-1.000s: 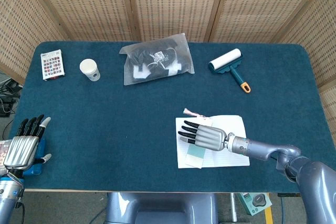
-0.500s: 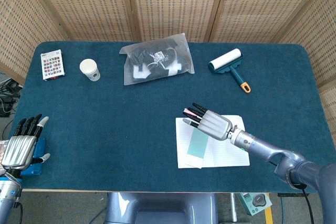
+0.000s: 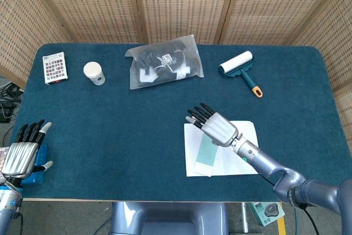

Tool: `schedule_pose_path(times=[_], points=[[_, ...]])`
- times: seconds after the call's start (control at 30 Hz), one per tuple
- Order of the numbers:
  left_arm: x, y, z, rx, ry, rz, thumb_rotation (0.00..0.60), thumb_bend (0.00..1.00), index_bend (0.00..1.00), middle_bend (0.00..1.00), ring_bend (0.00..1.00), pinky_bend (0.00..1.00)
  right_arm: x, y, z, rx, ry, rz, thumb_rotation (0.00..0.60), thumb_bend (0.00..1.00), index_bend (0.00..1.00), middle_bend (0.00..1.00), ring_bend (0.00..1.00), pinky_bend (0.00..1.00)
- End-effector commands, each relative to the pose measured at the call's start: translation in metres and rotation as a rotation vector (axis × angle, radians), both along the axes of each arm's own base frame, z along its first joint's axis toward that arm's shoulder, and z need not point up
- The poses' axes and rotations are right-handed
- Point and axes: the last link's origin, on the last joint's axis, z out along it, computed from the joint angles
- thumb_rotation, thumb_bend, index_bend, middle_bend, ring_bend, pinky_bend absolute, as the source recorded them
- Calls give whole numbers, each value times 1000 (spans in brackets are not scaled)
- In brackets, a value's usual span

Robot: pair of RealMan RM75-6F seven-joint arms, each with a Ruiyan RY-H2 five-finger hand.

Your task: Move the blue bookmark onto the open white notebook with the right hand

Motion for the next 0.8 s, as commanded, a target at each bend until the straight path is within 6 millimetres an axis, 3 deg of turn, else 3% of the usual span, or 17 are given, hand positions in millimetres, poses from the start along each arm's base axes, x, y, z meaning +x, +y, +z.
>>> schedule_pose_path(times=[0.03,0.8], points=[[0,0,1,5,-2,-1,600,47,0,0,0,0,6,3,-13,-3,-40,-33,600,94,0,0,0,0],[1,0,-1,5,15,-4,600,49,0,0,0,0,1,20,-45,6,-68,-130,600,64,0,0,0,0]])
